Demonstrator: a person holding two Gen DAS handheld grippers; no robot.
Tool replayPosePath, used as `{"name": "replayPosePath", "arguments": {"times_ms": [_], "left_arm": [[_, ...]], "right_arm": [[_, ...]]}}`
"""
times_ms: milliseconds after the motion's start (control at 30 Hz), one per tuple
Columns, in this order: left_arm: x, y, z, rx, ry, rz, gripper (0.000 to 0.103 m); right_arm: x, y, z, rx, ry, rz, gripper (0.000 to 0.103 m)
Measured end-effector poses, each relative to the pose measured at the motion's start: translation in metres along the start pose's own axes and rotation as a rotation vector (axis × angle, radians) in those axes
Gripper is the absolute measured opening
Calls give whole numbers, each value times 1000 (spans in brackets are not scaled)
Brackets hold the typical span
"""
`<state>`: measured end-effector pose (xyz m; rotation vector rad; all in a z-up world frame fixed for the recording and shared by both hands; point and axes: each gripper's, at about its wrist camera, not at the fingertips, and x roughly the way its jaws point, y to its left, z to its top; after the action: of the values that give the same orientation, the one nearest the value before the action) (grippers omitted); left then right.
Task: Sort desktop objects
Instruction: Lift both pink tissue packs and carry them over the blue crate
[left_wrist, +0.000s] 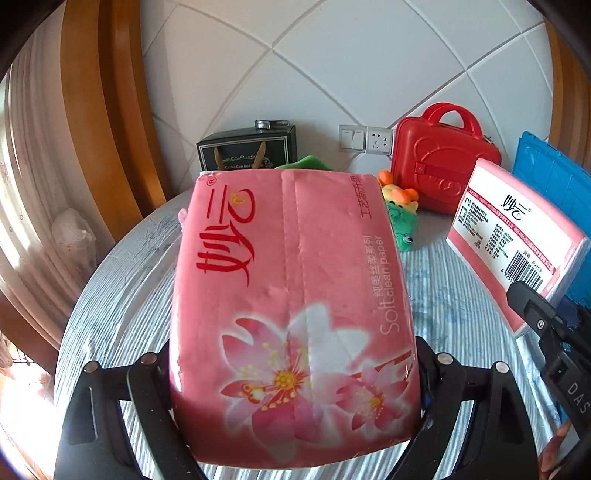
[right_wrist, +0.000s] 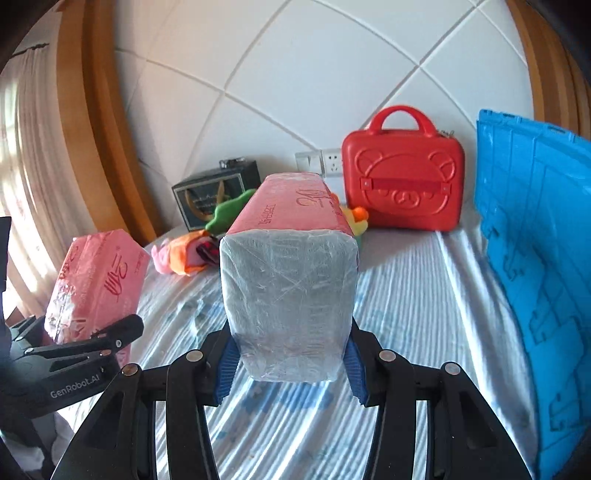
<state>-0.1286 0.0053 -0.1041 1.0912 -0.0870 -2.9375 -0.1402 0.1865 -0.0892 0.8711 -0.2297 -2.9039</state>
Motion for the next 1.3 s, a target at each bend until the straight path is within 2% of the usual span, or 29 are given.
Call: {"name": "replayPosePath", "arguments": {"times_ms": [133, 433, 667, 800, 967, 1100, 1300], "left_arm": [[-27, -13, 4, 41, -72, -53, 91], [-77, -39, 4, 89, -157, -215, 90], [-114, -85, 13, 138, -219, -305, 90], [-139, -126, 20, 155, -263, -354, 90], [-179, -198, 28, 168, -333, -426, 91], [-208, -264, 32, 178, -352, -493, 91], [-233, -356, 18, 212, -347, -527, 91]], "right_arm": [[-42, 6, 5, -8, -96, -55, 49], [-118, 13, 9, 3, -229, -211, 49], [-177, -3, 18, 18, -332, -318, 49], [-210, -30, 26, 45, -389, -365, 49], [-258, -79, 31, 49, -448, -426, 49], [-294, -131, 33, 58, -474, -482, 49], [-335, -218, 28, 78, -497, -537, 49]]}}
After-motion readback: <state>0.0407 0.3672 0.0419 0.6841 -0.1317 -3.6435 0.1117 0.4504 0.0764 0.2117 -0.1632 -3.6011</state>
